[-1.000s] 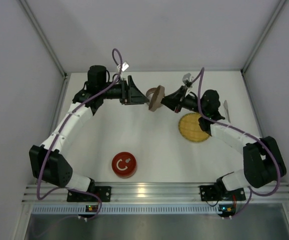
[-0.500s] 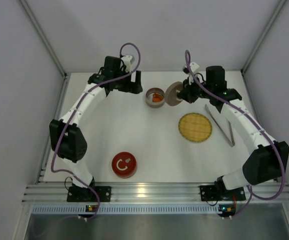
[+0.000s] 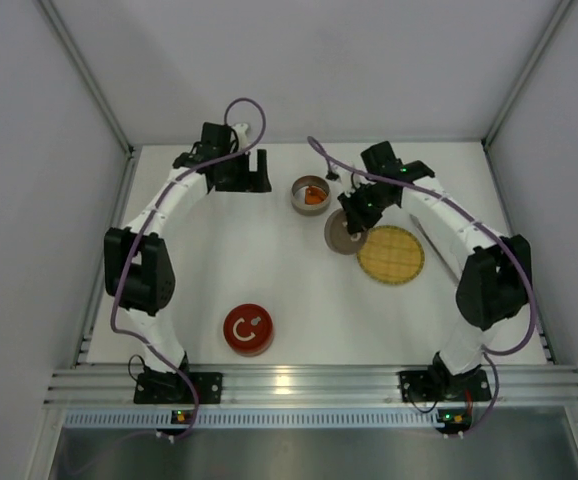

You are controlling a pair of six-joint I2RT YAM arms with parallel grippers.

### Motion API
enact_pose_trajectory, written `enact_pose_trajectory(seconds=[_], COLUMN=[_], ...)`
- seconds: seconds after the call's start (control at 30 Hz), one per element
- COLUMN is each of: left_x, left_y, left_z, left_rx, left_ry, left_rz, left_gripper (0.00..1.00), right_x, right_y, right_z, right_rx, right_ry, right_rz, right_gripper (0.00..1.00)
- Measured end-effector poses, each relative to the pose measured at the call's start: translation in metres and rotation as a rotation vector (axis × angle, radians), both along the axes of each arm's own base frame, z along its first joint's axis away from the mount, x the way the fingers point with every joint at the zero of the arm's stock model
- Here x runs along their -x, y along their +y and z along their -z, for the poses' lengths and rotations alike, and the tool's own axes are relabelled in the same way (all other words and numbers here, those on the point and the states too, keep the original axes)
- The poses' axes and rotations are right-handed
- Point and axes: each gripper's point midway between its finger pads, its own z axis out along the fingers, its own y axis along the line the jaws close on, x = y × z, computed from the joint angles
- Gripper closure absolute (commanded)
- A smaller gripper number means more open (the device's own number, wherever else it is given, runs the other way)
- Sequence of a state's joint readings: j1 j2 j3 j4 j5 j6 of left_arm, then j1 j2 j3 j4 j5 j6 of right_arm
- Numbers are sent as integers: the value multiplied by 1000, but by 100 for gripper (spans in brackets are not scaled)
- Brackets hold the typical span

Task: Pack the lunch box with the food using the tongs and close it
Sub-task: Place the box lid at the center of the board.

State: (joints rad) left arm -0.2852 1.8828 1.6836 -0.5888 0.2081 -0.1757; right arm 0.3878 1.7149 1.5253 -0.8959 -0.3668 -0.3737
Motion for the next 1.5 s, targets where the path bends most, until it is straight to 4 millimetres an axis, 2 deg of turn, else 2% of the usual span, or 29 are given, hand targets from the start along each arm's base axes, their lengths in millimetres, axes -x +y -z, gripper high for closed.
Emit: enact_pose_trajectory(seconds=[0.1, 0.17, 0.23, 0.3, 0.4, 0.5, 0.57, 0.7, 0.77, 1.17, 1.5], left_x=[7, 17, 25, 31, 44, 55, 62, 67, 69, 72, 73], left_y=[34, 64, 89, 100, 95, 88, 86, 85, 85, 81, 81], left_z=[3, 3, -5, -19, -46, -66, -71, -70, -66, -66, -63], left_rx=[73, 113, 138, 152, 172, 183, 187, 190, 190, 205, 208], left_ry=[33, 53, 40, 8, -52, -102, -115, -109, -98, -90, -81], left_rz=[-42, -85, -118, -120, -73, -24, -8, 7, 9, 25, 27], left_gripper=[2, 2, 2, 2, 2, 2, 2, 2, 2, 2, 2], right_x=[16, 25, 30, 33, 33, 32, 29, 25, 26, 28, 30], right_y=[28, 41, 50, 54, 59, 66, 71, 76, 77, 80, 81], right_z=[19, 38, 62, 82, 103, 105, 105, 111, 117, 115, 115], right_rx=[39, 71, 111, 146, 181, 188, 180, 155, 143, 65, 46], right_ry=[37, 79, 123, 160, 190, 174, 156, 132, 124, 41, 23], right_rz=[-82, -121, -140, -145, -139, -133, -130, -118, -116, -127, -133], right_gripper=[100, 100, 100, 100, 100, 100, 100, 100, 96, 81, 77])
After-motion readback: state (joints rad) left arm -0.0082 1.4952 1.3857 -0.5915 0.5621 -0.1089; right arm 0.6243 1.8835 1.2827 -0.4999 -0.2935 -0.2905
